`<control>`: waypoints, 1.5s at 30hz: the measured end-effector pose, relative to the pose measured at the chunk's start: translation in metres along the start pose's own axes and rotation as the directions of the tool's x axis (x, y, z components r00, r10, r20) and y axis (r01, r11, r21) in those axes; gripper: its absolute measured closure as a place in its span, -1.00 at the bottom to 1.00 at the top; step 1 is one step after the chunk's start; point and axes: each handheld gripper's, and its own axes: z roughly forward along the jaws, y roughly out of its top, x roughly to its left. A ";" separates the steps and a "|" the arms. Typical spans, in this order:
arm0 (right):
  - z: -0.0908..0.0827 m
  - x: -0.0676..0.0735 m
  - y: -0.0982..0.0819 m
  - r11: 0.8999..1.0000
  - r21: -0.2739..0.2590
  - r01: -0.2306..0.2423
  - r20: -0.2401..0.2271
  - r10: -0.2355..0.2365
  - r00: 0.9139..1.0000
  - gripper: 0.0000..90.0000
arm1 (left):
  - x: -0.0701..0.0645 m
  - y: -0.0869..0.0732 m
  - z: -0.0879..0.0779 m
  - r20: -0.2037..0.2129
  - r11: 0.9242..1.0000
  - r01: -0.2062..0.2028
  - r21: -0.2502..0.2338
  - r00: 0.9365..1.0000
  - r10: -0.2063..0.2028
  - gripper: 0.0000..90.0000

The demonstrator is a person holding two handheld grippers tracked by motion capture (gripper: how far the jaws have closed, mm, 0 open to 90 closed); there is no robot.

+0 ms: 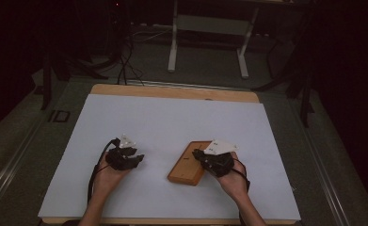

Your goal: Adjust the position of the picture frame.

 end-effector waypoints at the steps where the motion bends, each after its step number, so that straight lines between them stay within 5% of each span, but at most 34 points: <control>1: 0.002 0.002 0.002 1.000 -0.004 0.003 -0.007 -0.003 1.000 0.88 | 0.000 0.000 0.000 -0.001 1.000 0.000 0.000 1.000 0.000 0.28; 10: 0.023 0.028 0.017 0.998 -0.023 0.061 -0.108 -0.063 0.992 0.88 | 0.002 0.000 -0.002 -0.008 1.000 0.008 -0.010 1.000 -0.008 0.28; 20: 0.039 0.055 0.021 0.988 -0.034 0.154 -0.247 -0.157 0.956 0.88 | 0.003 0.000 -0.003 -0.012 1.000 0.010 -0.012 1.000 -0.010 0.28; 32: 0.034 0.027 -0.002 0.996 0.052 0.073 -0.158 -0.064 0.985 0.87 | 0.002 0.000 -0.001 -0.014 1.000 0.009 -0.008 1.000 -0.009 0.27; 35: 0.033 0.015 -0.010 0.996 0.076 0.036 -0.098 -0.029 0.995 0.87 | 0.002 0.000 -0.001 -0.013 1.000 0.008 -0.006 1.000 -0.008 0.27; 45: 0.038 -0.005 -0.025 0.990 0.126 -0.060 0.005 0.060 0.998 0.86 | 0.001 0.000 0.000 -0.017 1.000 0.007 0.000 1.000 -0.007 0.27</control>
